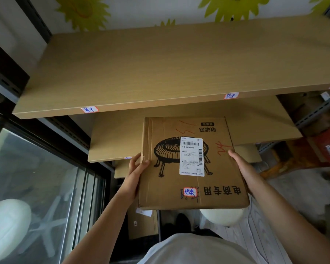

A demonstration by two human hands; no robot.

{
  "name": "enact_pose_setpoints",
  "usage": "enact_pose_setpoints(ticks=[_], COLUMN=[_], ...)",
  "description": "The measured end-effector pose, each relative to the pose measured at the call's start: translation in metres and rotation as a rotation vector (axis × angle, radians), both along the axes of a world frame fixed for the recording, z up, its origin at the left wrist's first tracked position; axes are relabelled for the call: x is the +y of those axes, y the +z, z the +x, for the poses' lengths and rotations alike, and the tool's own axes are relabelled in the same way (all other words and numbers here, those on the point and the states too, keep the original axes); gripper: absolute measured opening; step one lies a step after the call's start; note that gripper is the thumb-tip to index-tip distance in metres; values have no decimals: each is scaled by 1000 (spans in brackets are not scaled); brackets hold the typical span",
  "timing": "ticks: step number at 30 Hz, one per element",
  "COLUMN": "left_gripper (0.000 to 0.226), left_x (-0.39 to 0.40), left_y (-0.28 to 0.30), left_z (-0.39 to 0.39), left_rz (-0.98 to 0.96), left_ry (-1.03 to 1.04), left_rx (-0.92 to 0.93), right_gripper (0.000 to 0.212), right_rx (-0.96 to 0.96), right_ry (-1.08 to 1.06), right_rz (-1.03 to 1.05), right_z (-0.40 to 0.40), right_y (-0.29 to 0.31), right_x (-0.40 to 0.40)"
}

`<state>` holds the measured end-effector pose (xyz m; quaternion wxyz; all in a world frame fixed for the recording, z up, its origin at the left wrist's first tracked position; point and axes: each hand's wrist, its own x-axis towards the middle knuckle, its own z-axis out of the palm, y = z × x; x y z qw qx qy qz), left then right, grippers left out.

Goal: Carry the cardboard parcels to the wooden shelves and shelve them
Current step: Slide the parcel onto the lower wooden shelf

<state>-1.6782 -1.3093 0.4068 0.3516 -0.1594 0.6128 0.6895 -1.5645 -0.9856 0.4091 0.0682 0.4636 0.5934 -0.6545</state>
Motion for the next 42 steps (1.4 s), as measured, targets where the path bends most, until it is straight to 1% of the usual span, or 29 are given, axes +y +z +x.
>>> enact_pose_setpoints(ticks=[2,4,5,6,7,11,14,15,17,18,20,22,23,25,28,30,32,35,39,42], left_gripper=[71,100,106,103,93,55,39,37,38,38,41,52,57,60,59,57,59,66,63,54], left_x=[-9,-14,-15,-15,-13,1,18,24,40,50,66,81,89,101,121,130,142,152,151,140], left_y=[-4,-9,-12,-15,-17,-19,-16,-14,-9,-6,1,7,9,13,11,3,-6,-14,-27,-36], left_z=[4,12,16,18,19,14,3,-3,-14,-20,-32,-46,-54,-70,-89,-94,-94,-89,-86,-89], left_rz=[45,38,33,25,28,74,85,96,115,112,101,33,-8,-46,-102,-158,-218,-243,-232,-230], left_ry=[-56,-155,-191,-200,-181,-20,30,47,70,70,24,-76,-123,-195,-223,-211,-181,-130,-89,-46], left_rx=[-76,-143,-153,-156,-157,-205,-175,-161,-132,-122,-114,-99,-81,-33,38,88,95,99,89,10], right_gripper=[57,56,55,54,53,56,45,51,74,81,86,98,100,91,77,62,53,54,52,52], right_rx=[34,51,52,54,55,26,51,64,63,65,134,196,212,253,257,262,198,87,0,-59], right_ry=[0,-2,-2,-7,-11,-16,-11,-1,-6,-25,-109,-198,-229,-249,-235,-218,-182,-140,-23,-83], right_rz=[-3,-32,-19,-10,-16,-158,-248,-282,-330,-338,-348,-351,-348,-325,-255,-184,-88,67,247,544], right_z=[-1,-3,-6,-8,-10,-11,-4,0,4,4,-3,-15,-22,-37,-62,-75,-85,-87,-86,-84], right_y=[2,4,6,5,6,9,10,9,6,4,6,6,6,8,1,-7,-19,-37,-46,-46], right_x=[6,11,12,16,19,23,28,32,42,48,58,69,75,84,103,107,108,105,109,107])
